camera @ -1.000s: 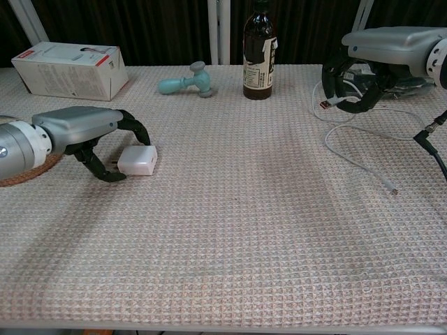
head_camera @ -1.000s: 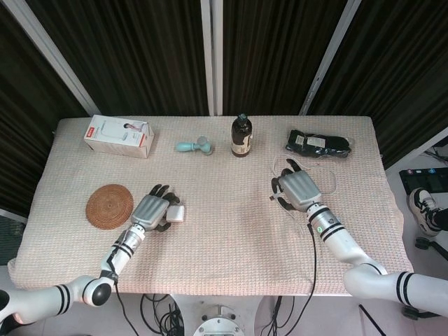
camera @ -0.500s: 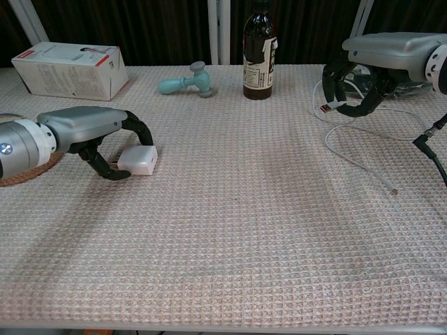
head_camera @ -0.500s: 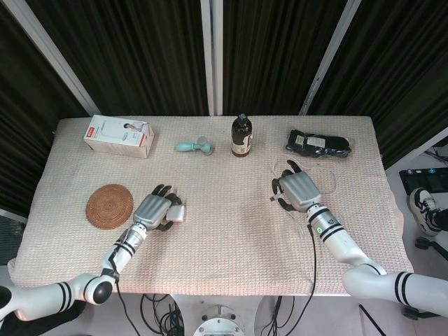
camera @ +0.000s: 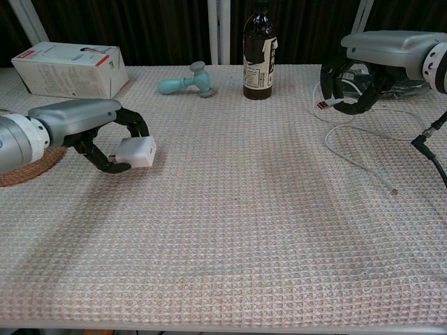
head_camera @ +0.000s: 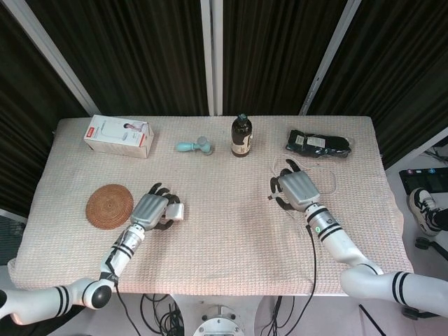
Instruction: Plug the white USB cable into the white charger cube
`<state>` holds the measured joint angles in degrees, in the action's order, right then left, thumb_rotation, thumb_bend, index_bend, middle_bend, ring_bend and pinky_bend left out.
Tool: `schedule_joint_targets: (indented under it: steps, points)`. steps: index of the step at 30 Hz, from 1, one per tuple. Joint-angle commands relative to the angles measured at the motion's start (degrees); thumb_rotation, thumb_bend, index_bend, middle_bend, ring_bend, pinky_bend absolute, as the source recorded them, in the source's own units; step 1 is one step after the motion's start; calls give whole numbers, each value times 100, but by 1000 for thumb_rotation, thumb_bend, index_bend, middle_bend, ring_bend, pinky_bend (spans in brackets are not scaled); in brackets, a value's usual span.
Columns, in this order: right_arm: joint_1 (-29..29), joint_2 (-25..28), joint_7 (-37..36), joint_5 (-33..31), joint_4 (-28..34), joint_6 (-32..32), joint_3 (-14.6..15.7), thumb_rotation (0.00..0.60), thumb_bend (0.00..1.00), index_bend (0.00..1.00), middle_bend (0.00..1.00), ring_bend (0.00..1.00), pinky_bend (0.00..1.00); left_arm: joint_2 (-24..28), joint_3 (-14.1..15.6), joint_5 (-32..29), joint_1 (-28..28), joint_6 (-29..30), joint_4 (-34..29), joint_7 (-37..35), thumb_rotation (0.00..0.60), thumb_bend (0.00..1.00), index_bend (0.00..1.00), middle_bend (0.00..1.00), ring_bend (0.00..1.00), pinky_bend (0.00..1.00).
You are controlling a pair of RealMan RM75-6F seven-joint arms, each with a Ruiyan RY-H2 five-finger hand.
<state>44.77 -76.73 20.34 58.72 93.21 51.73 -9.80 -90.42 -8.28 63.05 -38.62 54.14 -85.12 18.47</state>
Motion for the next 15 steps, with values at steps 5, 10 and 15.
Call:
schedule_joint_targets:
  steps: [5, 10, 15]
  points:
    - [433, -499, 441, -499, -17, -88, -204, 600, 343, 608, 516, 275, 61, 230, -126, -583, 130, 745, -784, 1034, 573, 330, 399, 379, 171, 0]
    - [803, -1012, 967, -885, -110, 51, -324, 600, 343, 609, 516, 275, 54, 258, -223, -991, 21, 1011, -1136, 1695, 561, 326, 399, 390, 179, 0]
    - [1164, -1552, 1393, -1353, -354, 257, -510, 600, 342, 612, 516, 275, 49, 278, -393, -1384, -171, 1208, -1368, 2220, 547, 324, 400, 401, 189, 0]
